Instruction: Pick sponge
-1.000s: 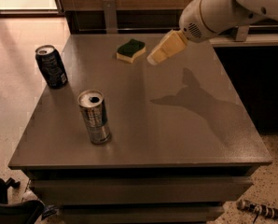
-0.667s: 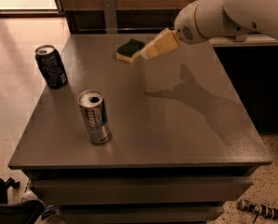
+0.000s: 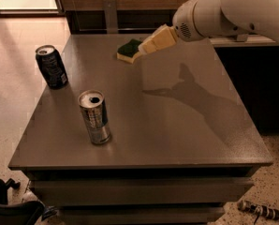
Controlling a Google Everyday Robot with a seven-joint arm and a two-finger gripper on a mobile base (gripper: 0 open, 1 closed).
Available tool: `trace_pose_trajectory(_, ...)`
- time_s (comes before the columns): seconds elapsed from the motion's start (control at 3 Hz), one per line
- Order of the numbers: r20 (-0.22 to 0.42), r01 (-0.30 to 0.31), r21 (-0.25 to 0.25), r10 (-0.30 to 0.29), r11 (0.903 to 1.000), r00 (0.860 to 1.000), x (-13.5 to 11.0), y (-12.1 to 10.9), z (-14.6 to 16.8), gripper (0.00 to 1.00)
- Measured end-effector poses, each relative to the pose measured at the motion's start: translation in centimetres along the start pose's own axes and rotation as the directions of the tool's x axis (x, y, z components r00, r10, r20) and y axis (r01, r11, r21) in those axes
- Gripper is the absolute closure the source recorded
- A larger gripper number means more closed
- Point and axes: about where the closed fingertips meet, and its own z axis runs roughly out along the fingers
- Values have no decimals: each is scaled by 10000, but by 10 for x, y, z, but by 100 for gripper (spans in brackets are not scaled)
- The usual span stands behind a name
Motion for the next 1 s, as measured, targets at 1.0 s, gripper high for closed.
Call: trace_pose_trajectory(1.0, 1160, -1350, -970, 1459, 9861, 9825, 11, 24, 119, 0)
